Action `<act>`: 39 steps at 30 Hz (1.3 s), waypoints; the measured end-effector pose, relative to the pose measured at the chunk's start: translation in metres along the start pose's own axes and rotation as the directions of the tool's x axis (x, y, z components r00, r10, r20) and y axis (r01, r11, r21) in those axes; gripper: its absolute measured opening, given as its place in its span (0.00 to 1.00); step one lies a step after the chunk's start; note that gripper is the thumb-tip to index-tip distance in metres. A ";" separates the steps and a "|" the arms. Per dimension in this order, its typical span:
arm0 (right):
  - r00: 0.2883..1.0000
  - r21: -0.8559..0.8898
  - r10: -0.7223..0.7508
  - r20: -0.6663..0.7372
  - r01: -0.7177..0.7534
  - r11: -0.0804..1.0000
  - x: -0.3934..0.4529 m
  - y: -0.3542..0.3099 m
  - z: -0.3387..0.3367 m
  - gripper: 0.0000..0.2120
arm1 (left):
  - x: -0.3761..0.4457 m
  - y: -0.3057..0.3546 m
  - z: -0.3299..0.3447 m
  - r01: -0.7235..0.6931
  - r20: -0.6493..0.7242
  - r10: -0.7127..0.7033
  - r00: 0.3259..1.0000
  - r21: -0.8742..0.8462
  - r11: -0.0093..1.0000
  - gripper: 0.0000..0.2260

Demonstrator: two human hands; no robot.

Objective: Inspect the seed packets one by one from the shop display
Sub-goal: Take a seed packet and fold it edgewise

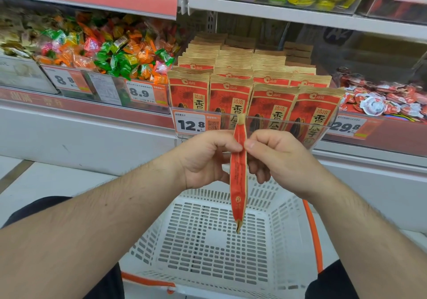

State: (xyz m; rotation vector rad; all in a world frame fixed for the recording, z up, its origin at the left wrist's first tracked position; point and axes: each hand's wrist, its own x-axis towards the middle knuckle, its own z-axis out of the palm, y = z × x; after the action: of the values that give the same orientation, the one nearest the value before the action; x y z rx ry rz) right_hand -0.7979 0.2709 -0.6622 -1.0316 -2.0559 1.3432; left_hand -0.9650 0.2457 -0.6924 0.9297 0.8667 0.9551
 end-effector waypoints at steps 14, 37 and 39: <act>0.922 -0.338 0.167 0.349 -0.042 0.940 -0.005 -0.002 -0.007 0.09 | -0.004 0.011 -0.005 -0.016 -0.340 -0.029 0.940 -0.128 0.992 0.07; 0.990 0.186 0.134 -0.036 -0.125 0.975 0.006 0.020 -0.006 0.12 | -0.011 0.016 0.011 -0.263 -0.226 0.250 0.941 -0.027 0.965 0.14; 0.989 0.197 0.147 -0.018 -0.141 0.970 0.005 0.019 -0.006 0.15 | -0.010 0.015 0.012 -0.231 -0.260 0.221 0.940 -0.011 0.973 0.14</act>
State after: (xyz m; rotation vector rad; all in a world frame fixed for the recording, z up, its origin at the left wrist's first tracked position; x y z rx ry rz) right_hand -0.7901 0.2826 -0.6768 -1.1247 -1.8119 1.5550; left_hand -0.9622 0.2375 -0.6725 0.8947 0.9679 1.3098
